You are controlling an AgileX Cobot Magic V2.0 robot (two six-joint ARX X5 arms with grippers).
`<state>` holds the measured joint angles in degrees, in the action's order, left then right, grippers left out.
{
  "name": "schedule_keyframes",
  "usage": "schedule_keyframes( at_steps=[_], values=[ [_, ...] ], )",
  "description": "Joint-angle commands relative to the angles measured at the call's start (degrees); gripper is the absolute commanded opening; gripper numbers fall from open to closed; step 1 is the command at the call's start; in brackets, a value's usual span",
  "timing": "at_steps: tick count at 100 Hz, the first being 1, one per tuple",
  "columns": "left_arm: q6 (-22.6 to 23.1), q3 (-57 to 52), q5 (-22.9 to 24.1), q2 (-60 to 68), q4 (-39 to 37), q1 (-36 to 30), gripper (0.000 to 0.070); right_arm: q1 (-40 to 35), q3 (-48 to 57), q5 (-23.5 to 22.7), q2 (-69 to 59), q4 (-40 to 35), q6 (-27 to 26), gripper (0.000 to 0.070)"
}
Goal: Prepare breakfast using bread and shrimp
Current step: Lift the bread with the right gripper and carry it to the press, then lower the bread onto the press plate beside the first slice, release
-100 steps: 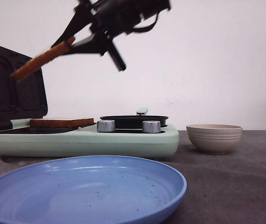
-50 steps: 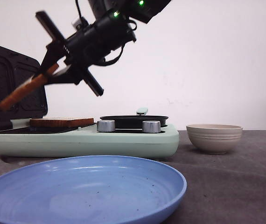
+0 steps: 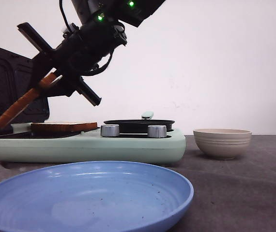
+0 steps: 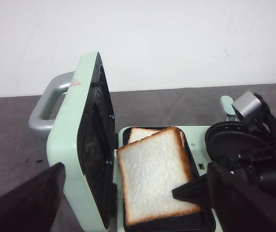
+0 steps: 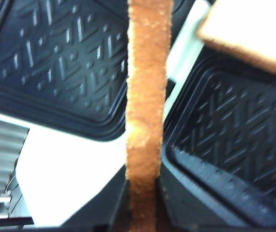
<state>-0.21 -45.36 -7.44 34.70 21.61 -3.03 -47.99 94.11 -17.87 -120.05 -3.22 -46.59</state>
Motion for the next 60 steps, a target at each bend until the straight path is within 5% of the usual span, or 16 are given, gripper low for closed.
schedule_keyframes(
  at_steps=[1,34,40,49,60],
  values=[
    [-0.55,-0.26,-0.04,0.04,-0.59,0.02,0.0505,-0.72,1.60,1.05,-1.29,-0.72,-0.48,0.0000],
    [-0.94,-0.26,-0.07,0.04,-0.57,0.02,0.0505,-0.92,1.60,3.21,-1.29,-6.21,2.86,0.0009],
    [-0.94,-0.26,-0.04,0.04,-0.57,0.02,0.0505,-0.92,1.60,3.91,-1.29,-6.95,3.63,0.0108],
    [-0.94,-0.26,-0.04,0.04,-0.57,0.02,0.0505,-1.01,1.60,4.24,-1.29,-7.56,3.96,0.0358],
    [-0.92,-0.26,-0.04,0.04,-0.57,0.02,0.0505,-1.07,1.60,4.46,-1.29,-7.50,4.52,0.0383]
  ],
)
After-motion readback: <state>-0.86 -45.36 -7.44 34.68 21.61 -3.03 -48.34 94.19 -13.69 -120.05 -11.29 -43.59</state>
